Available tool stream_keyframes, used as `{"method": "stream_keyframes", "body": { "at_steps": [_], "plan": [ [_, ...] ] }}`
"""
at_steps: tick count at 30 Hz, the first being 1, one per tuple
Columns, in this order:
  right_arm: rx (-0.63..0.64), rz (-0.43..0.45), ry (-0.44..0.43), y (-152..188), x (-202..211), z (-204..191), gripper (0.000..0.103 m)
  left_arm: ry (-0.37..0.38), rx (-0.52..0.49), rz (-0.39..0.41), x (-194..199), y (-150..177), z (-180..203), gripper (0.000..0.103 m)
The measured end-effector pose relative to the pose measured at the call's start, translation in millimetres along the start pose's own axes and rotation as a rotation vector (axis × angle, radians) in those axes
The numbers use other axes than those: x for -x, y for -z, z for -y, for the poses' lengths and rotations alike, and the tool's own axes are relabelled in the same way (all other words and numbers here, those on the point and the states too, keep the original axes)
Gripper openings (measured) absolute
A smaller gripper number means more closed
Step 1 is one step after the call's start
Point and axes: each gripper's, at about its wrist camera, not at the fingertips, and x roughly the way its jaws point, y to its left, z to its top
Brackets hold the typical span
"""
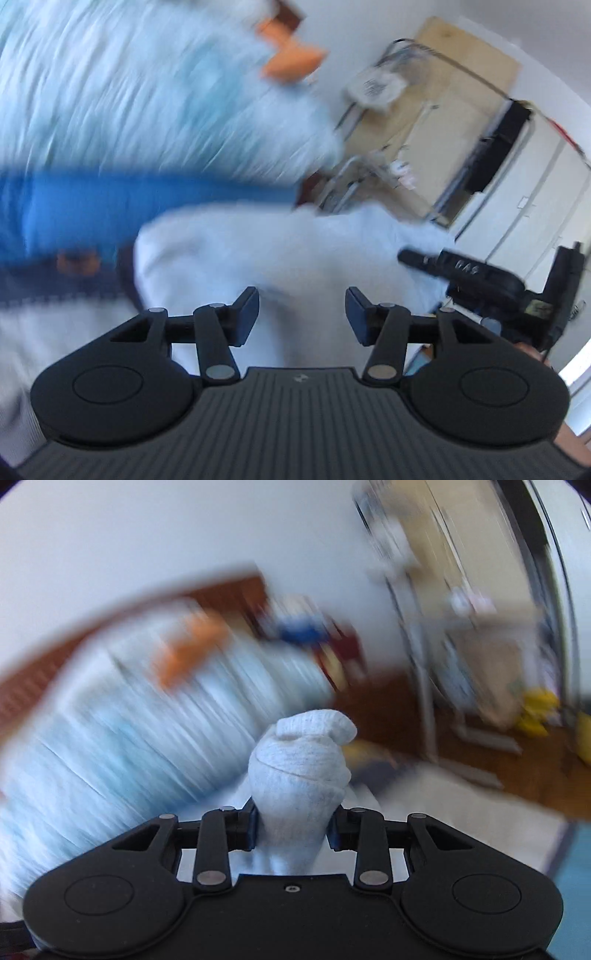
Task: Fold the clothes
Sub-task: 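Carry the folded sweatshirt with both grippers onto the stack of folded clothes, then open both grippers and release the sweatshirt on the clothes stack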
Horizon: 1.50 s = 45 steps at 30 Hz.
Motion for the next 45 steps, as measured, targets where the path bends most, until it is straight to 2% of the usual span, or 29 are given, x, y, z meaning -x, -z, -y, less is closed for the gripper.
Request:
{"method": "stream_keyframes", "body": {
  "at_steps": [2,4,7,9,10,11,14,16,17,20,21,23,24,25,26,27,29,31,34,38,40,41,42,43,45],
  "plan": [
    [-0.064,-0.007,0.010,24,-12,18,0.041,0.002,0.080,0.006,-14,18,-20,0.062],
    [-0.180,0.009,-0.019,39,-12,39,0.045,0.019,0.143,-0.021,-26,22,-30,0.065],
    [-0.288,-0.009,-0.065,40,-15,59,0.048,-0.019,0.039,0.005,-19,20,-12,0.065],
    [-0.323,-0.016,-0.063,32,-16,66,0.063,-0.093,-0.055,0.021,-22,21,3,0.065],
    [-0.323,0.000,-0.023,28,-13,69,0.073,-0.117,-0.068,0.026,-22,23,8,0.066],
    [-0.319,0.016,0.016,24,-9,72,0.077,-0.120,-0.055,0.030,-22,23,10,0.066],
    [-0.213,0.096,0.132,12,9,63,0.078,-0.129,-0.024,0.043,-20,23,16,0.065],
    [-0.141,0.147,0.205,4,22,57,0.074,-0.139,-0.077,0.081,-13,22,26,0.062],
    [-0.091,0.157,0.194,3,27,52,0.070,-0.145,-0.115,0.107,-7,22,32,0.062],
    [0.058,0.175,0.141,5,40,32,0.067,-0.115,-0.226,0.223,12,22,53,0.062],
    [0.101,0.177,0.118,7,43,26,0.067,-0.085,-0.237,0.258,16,21,56,0.062],
    [0.139,0.154,0.105,14,39,15,0.067,-0.003,-0.198,0.287,11,16,55,0.062],
    [0.142,0.135,0.105,17,35,10,0.067,0.046,-0.164,0.274,1,13,51,0.062],
    [0.144,0.116,0.104,20,31,6,0.067,0.083,-0.149,0.225,-14,9,48,0.062],
    [0.147,0.098,0.104,23,27,1,0.067,0.060,-0.133,0.161,-30,4,44,0.061],
    [0.161,0.085,0.108,25,22,-3,0.067,0.017,-0.102,0.105,-45,0,38,0.056],
    [0.197,0.061,0.127,30,12,-8,0.067,0.000,-0.097,0.094,-51,0,31,0.056],
    [0.233,0.024,0.136,35,-3,-10,0.066,-0.029,-0.118,0.075,-55,-2,29,0.051],
    [0.205,0.009,0.140,40,-17,-2,0.067,-0.046,-0.110,0.035,-58,-6,30,0.050],
    [0.161,0.021,0.130,49,-25,9,0.067,-0.037,-0.101,0.024,-63,-2,25,0.050],
    [0.146,0.036,0.171,52,-17,4,0.067,-0.069,-0.149,-0.005,-57,-3,36,0.050],
    [0.141,0.062,0.220,54,-6,-2,0.069,-0.101,-0.209,-0.018,-50,-3,50,0.052],
    [0.139,0.092,0.270,57,13,-10,0.071,-0.134,-0.261,-0.019,-40,-3,64,0.068],
    [0.136,0.121,0.315,60,33,-17,0.074,-0.162,-0.299,-0.008,-30,-2,77,0.089],
    [0.111,0.147,0.311,66,73,-23,0.082,-0.190,-0.369,0.029,-8,3,99,0.098]
  ]
}}
